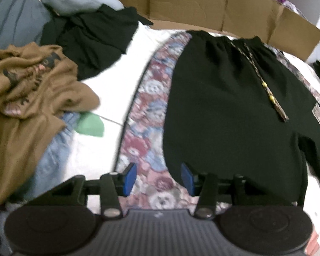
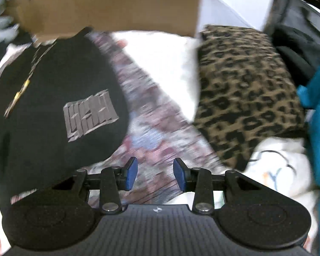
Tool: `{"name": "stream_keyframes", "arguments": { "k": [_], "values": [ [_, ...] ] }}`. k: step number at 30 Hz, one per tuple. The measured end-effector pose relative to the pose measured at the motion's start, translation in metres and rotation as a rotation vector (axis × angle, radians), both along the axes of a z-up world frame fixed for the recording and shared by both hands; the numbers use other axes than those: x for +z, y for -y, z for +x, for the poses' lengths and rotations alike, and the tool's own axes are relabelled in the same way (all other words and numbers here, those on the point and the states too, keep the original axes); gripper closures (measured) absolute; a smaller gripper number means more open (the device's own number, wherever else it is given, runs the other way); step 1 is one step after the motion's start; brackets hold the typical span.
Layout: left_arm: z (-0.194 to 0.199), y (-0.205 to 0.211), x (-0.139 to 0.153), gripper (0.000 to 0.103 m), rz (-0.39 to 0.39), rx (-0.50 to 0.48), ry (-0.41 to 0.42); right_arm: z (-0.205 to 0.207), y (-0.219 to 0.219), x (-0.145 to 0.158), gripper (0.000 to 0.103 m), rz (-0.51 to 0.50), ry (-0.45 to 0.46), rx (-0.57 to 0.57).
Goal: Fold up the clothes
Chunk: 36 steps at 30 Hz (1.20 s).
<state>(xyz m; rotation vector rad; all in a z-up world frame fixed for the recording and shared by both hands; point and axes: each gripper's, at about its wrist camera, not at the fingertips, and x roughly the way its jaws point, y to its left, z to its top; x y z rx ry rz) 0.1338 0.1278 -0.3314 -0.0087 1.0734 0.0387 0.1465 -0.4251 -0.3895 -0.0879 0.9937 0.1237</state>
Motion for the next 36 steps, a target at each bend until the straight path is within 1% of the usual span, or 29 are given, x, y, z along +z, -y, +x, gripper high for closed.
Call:
{"name": "stream_keyframes", "arguments": {
  "k": [4, 6, 9, 12, 14, 15, 18, 20, 21, 22, 24, 26, 28, 30, 31, 32, 33, 36],
  "values": [
    [-0.006, 0.011, -0.015, 0.049, -0.007, 0.02, -0.005, -0.01, -0.018, -0.019, 0.059, -0.02, -0.05, 0.064],
    [-0.007, 0.015, -0.026, 0.049, -0.011, 0.019, -0.031, -0.018, -0.022, -0.026, 0.059, -0.058, -0.066, 0.106],
    [-0.014, 0.019, -0.044, 0.049, 0.006, 0.02, -0.087, -0.032, -0.026, -0.035, 0.058, -0.12, -0.085, 0.171],
    [-0.025, 0.016, -0.058, 0.051, 0.016, 0.04, -0.141, -0.032, -0.019, -0.031, 0.058, -0.098, -0.142, 0.143],
    [-0.035, 0.012, -0.056, 0.051, 0.001, 0.053, -0.131, -0.029, -0.018, -0.023, 0.059, -0.115, -0.183, 0.132],
    [-0.038, 0.01, -0.053, 0.051, -0.008, 0.054, -0.133, -0.029, -0.018, -0.016, 0.059, -0.133, -0.18, 0.129],
    [-0.048, 0.005, -0.04, 0.05, -0.022, 0.06, -0.111, -0.027, -0.018, 0.014, 0.059, -0.133, -0.141, 0.129],
    [-0.052, 0.0, -0.026, 0.05, -0.028, 0.067, -0.099, -0.022, -0.019, 0.032, 0.058, -0.12, -0.129, 0.134],
    [-0.053, -0.003, -0.018, 0.048, -0.03, 0.072, -0.085, -0.017, -0.019, 0.042, 0.058, -0.113, -0.11, 0.142],
    [-0.054, -0.005, -0.011, 0.044, -0.033, 0.073, -0.072, -0.013, -0.021, 0.049, 0.057, -0.109, -0.092, 0.151],
    [-0.051, -0.009, 0.005, 0.043, -0.021, 0.066, -0.05, 0.0, -0.023, 0.057, 0.057, -0.103, -0.074, 0.16],
    [-0.041, -0.01, 0.019, 0.043, 0.007, 0.052, -0.053, 0.014, -0.026, 0.066, 0.057, -0.092, -0.058, 0.166],
    [-0.03, -0.018, 0.041, 0.042, 0.024, 0.08, -0.043, 0.027, -0.029, 0.076, 0.057, -0.079, -0.041, 0.173],
    [-0.02, -0.026, 0.065, 0.042, 0.007, 0.097, -0.027, 0.04, -0.032, 0.085, 0.057, -0.066, -0.023, 0.18],
    [-0.012, -0.028, 0.075, 0.041, 0.014, 0.092, -0.017, 0.046, -0.033, 0.09, 0.057, -0.059, -0.014, 0.184],
    [-0.005, -0.03, 0.086, 0.039, 0.021, 0.088, -0.007, 0.052, -0.034, 0.095, 0.057, -0.052, -0.005, 0.187],
    [0.004, -0.031, 0.096, 0.035, 0.024, 0.091, 0.014, 0.059, -0.036, 0.1, 0.057, -0.046, 0.003, 0.191],
    [0.034, -0.036, 0.112, 0.033, 0.015, 0.077, 0.069, 0.08, -0.04, 0.108, 0.056, -0.016, 0.022, 0.18]
  ]
}}
